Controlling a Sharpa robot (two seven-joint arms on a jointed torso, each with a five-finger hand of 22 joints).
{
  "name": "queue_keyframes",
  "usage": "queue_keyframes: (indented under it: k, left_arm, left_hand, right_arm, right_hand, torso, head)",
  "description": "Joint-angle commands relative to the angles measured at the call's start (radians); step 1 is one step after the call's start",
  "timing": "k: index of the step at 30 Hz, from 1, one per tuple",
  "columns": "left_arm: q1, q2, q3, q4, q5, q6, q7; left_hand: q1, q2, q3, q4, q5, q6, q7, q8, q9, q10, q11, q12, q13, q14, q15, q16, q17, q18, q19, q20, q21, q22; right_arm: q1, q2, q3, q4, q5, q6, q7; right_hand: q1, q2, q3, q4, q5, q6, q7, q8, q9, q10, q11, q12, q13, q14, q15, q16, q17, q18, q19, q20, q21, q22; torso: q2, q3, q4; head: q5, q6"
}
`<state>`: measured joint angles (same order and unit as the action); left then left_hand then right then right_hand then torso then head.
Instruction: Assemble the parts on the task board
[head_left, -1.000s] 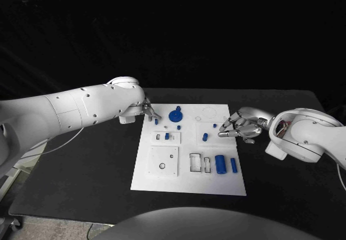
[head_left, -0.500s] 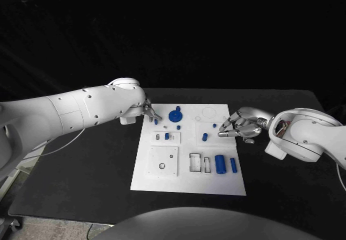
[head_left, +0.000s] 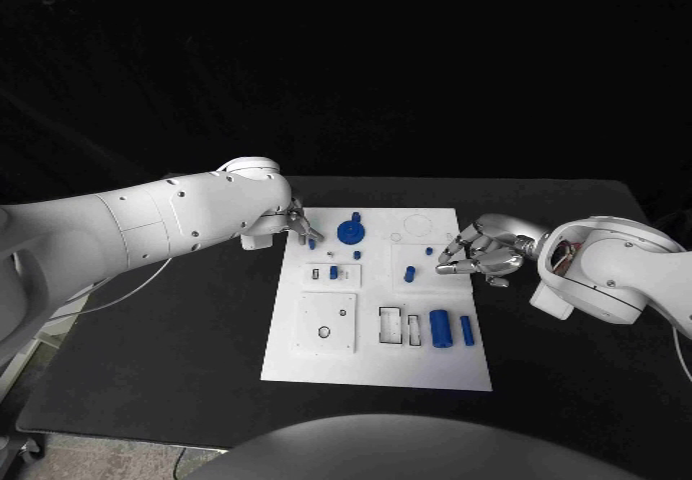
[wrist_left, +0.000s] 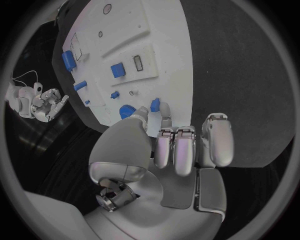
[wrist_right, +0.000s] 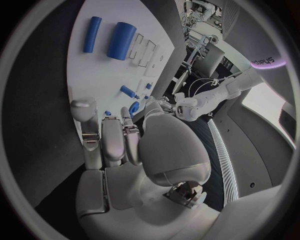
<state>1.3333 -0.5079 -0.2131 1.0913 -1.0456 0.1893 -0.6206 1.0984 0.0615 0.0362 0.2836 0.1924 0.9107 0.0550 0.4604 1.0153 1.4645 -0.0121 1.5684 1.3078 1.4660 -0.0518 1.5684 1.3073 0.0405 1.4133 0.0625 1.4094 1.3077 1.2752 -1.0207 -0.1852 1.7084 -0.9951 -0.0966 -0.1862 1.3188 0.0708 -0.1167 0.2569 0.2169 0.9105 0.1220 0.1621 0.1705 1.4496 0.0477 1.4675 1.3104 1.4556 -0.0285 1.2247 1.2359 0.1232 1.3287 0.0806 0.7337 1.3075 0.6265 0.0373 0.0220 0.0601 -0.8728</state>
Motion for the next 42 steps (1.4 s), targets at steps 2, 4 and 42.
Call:
queue_keyframes:
  k: [2,4,42]
  left_arm:
    - [-0.003,0.005,0.001,-0.003,0.000,0.023,0.011]
    - [-0.004,0.006,0.001,-0.005,0.003,0.025,0.011]
    - [-0.007,0.007,0.001,-0.007,0.017,0.005,0.033]
  left_hand:
    - [0.013,0.000,-0.004,-0.002,0.017,-0.005,0.001,-0.005,0.000,0.106,0.008,0.002,0.263,0.105,0.004,0.002,0.264,0.015,-0.007,0.002,-0.006,0.115]
    - [0.017,0.000,-0.004,-0.002,0.024,-0.005,0.001,-0.006,0.000,0.106,0.008,0.002,0.263,0.105,0.005,0.002,0.264,0.015,-0.007,0.002,-0.007,0.116]
    - [0.105,-0.007,0.052,-0.024,0.242,-0.001,-0.008,-0.021,0.002,0.106,0.001,0.002,0.263,0.105,-0.001,0.002,0.264,0.016,-0.008,-0.002,-0.016,0.124]
  right_arm:
    - [-0.001,-0.002,0.000,0.001,0.002,0.011,0.001]
    - [-0.001,-0.003,0.000,0.001,0.002,0.011,0.001]
    - [-0.019,-0.006,0.000,-0.007,0.003,0.016,0.003]
  right_hand:
    - [0.004,0.011,-0.004,0.000,0.006,0.007,0.001,0.005,-0.002,0.002,-0.005,-0.003,0.133,-0.007,0.003,-0.005,-0.001,0.017,-0.009,0.001,-0.003,0.053]
    - [0.005,0.012,-0.004,0.000,0.007,0.007,0.001,0.005,-0.002,0.002,-0.005,-0.003,0.132,-0.007,0.003,-0.006,-0.002,0.017,-0.010,0.001,-0.005,0.053]
    - [0.030,0.026,-0.001,-0.013,0.062,0.012,0.003,0.006,-0.007,-0.001,-0.002,-0.005,0.129,-0.009,0.005,-0.009,-0.007,0.018,-0.010,0.003,-0.020,0.053]
  torso:
    - [0.000,0.0000,0.0001]
    - [0.000,0.0000,0.0002]
    - [0.000,0.0001,0.0002]
  head:
    - [-0.001,0.000]
    - [-0.001,0.000]
    - [0.000,0.000]
